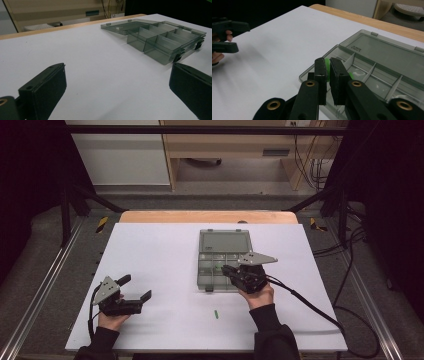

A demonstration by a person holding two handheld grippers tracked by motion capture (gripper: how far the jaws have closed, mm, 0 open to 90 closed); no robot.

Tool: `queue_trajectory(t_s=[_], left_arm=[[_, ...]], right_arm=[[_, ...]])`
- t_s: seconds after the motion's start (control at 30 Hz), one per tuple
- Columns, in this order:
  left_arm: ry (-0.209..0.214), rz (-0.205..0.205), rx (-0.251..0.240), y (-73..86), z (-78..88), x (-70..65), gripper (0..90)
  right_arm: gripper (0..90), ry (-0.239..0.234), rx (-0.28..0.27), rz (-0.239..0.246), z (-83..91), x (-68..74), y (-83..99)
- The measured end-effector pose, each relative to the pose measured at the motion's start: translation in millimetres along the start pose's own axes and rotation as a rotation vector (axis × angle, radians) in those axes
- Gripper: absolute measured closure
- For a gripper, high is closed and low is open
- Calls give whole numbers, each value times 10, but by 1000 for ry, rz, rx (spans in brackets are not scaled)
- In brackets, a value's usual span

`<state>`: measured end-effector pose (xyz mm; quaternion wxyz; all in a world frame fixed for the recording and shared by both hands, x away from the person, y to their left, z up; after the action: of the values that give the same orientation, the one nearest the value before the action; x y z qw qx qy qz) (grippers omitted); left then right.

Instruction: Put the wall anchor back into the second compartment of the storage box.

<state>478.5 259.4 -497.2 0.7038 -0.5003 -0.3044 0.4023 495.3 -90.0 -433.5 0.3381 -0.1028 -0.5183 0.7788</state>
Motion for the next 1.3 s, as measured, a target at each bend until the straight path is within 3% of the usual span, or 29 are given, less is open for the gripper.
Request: queue_trajectory(t_s=[0.93, 1.3], left_arm=[[1, 0, 2, 3, -2, 7, 7], [2, 2, 4, 6, -4, 10, 7]], right_arm=[[847, 101, 87, -43, -454, -433, -138], [847, 133, 137, -56, -649, -597, -90]])
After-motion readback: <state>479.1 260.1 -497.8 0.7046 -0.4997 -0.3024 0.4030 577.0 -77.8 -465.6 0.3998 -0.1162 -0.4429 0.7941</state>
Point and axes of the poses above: each handheld gripper's, and its own axes: z roughly backward along the jaws, y roughly out of its underside, x roughly to its left, the point moved 5 cm from there along -z, roughly forward along the jaws, and after that the axes turned 10 degrees about -y, right-handed, at the moved point
